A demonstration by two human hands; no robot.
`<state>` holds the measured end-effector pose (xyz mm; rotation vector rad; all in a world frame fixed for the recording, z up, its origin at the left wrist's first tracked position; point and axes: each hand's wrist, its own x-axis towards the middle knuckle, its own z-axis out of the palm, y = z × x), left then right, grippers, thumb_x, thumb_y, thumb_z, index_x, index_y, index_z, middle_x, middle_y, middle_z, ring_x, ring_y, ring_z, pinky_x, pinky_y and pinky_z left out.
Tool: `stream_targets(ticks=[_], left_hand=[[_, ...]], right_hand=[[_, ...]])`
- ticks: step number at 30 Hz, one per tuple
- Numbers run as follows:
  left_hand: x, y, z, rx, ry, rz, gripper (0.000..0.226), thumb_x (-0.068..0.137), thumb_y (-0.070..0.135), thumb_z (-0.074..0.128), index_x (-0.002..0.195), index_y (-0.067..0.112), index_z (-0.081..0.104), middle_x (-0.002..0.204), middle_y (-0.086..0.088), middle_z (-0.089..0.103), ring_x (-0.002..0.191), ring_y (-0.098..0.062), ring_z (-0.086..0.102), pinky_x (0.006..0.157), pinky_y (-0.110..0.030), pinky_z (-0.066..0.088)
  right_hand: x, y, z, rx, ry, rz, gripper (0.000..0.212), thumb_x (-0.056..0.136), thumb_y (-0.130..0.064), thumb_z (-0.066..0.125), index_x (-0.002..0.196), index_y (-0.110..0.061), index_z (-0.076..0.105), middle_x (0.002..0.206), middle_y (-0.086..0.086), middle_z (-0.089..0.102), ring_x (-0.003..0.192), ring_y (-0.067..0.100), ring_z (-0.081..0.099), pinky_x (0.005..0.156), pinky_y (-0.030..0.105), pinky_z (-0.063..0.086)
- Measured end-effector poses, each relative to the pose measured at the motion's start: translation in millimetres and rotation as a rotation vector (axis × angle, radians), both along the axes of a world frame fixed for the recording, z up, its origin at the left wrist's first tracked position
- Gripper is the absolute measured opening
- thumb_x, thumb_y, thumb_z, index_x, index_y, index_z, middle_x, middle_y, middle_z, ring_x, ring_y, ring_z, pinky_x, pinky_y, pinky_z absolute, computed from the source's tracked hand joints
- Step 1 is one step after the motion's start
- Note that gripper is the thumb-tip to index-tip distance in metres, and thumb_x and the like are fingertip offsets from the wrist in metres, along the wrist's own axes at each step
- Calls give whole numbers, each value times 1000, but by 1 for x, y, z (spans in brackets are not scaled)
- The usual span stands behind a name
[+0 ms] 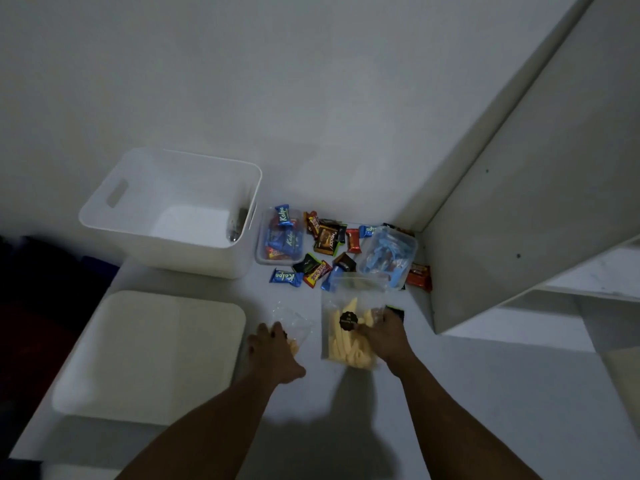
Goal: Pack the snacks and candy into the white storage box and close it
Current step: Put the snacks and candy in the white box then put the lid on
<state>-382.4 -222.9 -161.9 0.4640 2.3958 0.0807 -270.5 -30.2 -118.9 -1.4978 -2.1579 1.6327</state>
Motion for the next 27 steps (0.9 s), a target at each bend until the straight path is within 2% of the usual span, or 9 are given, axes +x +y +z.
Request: stream_targets(ticks=[3,5,7,10,14,17,20,24,27], left_hand=[[3,0,-3,25,154,-27,85,71,45,73,139,15,32,139,-13,35,123,-34,42,104,-40,36],[2,-2,-1,98,243,-37,62,78,34,66,131,15,42,131,-11,46,114,-29,51,99,-35,38],[-3,-5,6,256,214,72,57,76,26,67,128,12,48,128,-12,52,111,-29,55,95,-34,43],[-11,0,26,556,84,373,66,72,19,77,132,12,52,124,-10,58,110,-29,59,89,-33,48],[-31,4,60,845,-119,722,32,75,20,69,106,13,65,97,-8,66,86,-26,63,75,-36,53],[-54,-5,75,1229,-500,773,19,80,18,57,72,2,53,61,-16,49,51,-28,48,55,-37,45],[-78,-16,114,1356,-634,859,23,91,26,58,79,6,60,66,-19,54,59,-32,56,62,-38,49],[-124,-32,165,1383,-359,908,15,85,26,74,92,14,71,85,-9,73,79,-24,70,77,-42,59],[-177,-46,185,1363,-137,878,13,86,31,71,91,19,73,89,-6,75,85,-24,72,82,-42,59]], right_hand=[[-4,6,4,43,7,13,38,76,-16,81,106,-7,60,101,8,65,96,24,62,90,40,50],[-8,9,9,53,33,3,38,76,-19,81,107,-10,60,101,5,65,95,21,62,88,38,51],[-14,8,15,58,93,-12,36,78,-19,79,107,-12,60,100,2,66,94,18,63,85,36,52],[-32,2,33,104,199,-52,30,81,-14,75,107,-11,60,100,4,66,91,18,62,81,35,51],[-75,-12,70,184,367,-157,22,80,-14,74,89,-19,54,85,-4,58,77,9,55,69,24,44],[-111,-22,106,240,511,-287,32,77,-14,75,79,-25,45,77,-7,49,66,3,45,60,16,38],[-144,-31,136,278,610,-360,29,76,-16,74,84,-18,47,76,-6,46,62,3,43,57,16,37],[-192,-48,167,248,719,-417,26,83,-20,70,106,-15,57,86,-10,53,71,-1,51,59,8,42],[-229,-67,178,252,729,-431,20,90,-25,65,105,-12,61,93,-6,61,78,-1,56,64,6,41]])
